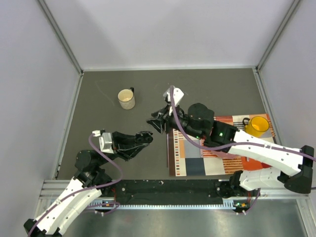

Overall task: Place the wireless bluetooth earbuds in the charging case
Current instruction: Close the charging case.

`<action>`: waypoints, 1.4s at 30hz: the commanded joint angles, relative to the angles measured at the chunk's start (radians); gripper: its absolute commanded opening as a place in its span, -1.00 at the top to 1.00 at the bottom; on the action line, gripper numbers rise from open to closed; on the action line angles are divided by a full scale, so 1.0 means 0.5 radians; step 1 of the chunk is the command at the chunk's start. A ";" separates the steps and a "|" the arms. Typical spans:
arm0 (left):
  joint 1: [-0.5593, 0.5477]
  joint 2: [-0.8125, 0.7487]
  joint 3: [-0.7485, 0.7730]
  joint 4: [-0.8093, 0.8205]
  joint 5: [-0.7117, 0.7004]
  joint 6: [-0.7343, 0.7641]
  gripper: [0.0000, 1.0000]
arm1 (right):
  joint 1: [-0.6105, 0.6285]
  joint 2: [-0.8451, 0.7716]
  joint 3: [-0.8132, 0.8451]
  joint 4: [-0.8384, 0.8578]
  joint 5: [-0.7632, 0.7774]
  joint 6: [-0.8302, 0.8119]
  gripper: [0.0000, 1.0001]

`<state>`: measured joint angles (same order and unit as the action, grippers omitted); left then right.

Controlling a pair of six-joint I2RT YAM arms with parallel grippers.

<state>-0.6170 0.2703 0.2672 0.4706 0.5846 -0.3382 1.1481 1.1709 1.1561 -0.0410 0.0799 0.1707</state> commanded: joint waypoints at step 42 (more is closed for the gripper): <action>-0.005 -0.108 0.033 -0.345 -0.687 -0.210 1.00 | -0.350 -0.234 -0.403 -0.228 0.411 1.170 -0.36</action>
<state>-0.6228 0.2546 0.2562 0.3801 0.3885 -0.3779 1.0851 1.1595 1.0080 -0.1638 0.2588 0.5522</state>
